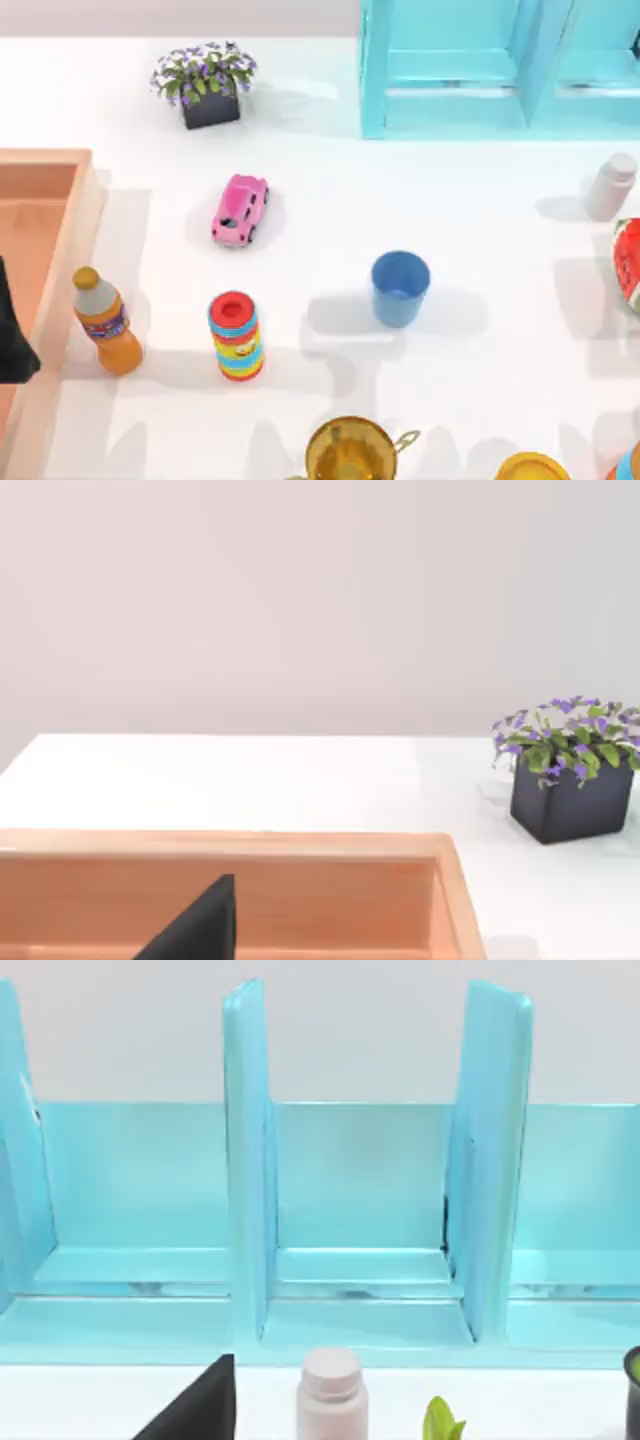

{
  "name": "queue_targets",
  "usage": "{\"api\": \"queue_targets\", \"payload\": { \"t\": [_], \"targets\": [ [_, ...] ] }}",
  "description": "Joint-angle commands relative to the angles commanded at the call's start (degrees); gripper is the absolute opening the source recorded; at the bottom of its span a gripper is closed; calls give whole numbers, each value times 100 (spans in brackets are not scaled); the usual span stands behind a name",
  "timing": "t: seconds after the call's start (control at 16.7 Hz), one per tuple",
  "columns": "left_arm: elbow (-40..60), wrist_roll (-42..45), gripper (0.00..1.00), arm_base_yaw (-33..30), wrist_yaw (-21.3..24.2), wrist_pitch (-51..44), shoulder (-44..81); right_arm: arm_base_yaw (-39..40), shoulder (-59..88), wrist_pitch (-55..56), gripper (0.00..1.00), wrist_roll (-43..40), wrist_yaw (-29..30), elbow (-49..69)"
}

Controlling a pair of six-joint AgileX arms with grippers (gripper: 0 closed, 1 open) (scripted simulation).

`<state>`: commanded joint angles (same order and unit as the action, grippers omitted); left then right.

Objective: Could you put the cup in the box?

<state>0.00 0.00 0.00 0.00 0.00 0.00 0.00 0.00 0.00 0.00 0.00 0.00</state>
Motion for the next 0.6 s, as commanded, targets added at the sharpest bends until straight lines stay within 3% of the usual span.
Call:
{"api": "queue_targets", "payload": {
  "t": [0.3, 0.6],
  "targets": [
    [206, -60, 100, -174, 11, -315, 328, 0, 0, 0, 100, 0, 0, 0],
    [1442, -444, 100, -929, 29, -1673, 2052, 0, 0, 0, 100, 0, 0, 0]
  ]
}}
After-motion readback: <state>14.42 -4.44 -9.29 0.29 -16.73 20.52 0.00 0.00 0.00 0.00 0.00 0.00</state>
